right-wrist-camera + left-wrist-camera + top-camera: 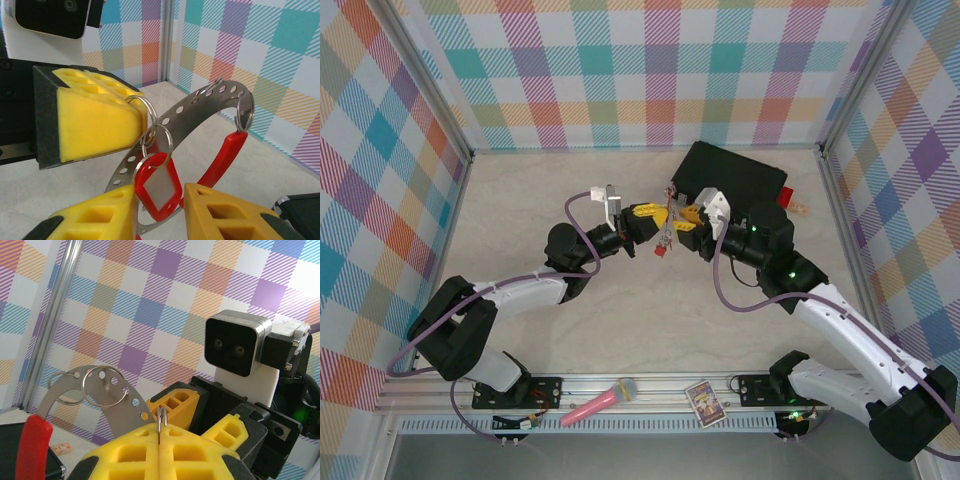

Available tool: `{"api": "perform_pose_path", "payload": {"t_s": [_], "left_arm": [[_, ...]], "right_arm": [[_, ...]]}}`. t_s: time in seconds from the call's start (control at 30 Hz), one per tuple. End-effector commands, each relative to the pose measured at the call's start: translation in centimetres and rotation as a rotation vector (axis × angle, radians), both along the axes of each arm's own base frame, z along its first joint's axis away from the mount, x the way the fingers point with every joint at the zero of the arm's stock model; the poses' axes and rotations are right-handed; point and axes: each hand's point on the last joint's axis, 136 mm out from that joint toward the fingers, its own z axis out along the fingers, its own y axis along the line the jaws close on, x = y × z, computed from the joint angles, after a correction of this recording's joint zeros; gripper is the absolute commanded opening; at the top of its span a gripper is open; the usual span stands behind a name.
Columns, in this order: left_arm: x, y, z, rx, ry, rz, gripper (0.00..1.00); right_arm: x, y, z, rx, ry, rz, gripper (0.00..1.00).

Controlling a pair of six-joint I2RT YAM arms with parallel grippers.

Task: Put the keys on the keyring

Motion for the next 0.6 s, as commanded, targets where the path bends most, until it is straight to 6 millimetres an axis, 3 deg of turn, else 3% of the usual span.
{"api": "perform_pose_path", "payload": {"t_s": [0.0, 0.3, 0.57], "left_arm": [[-1.13, -0.26, 2.24, -0.052, -0.058, -0.034, 0.0], [-1.08, -0.65, 2.35, -0.054, -0.055, -0.047, 0.0], [-1.15, -0.62, 2.56, -0.059, -0.055, -0.047, 0.0]], "right_arm": [[0.3, 0.04, 0.67, 0.024, -0.04, -0.011, 0.29], [0.46, 0.06, 0.76, 0.026, -0.049, -0.021, 0.35], [0.41, 0.19, 0.61, 0.019, -0.048, -0.014, 0.18]]}}
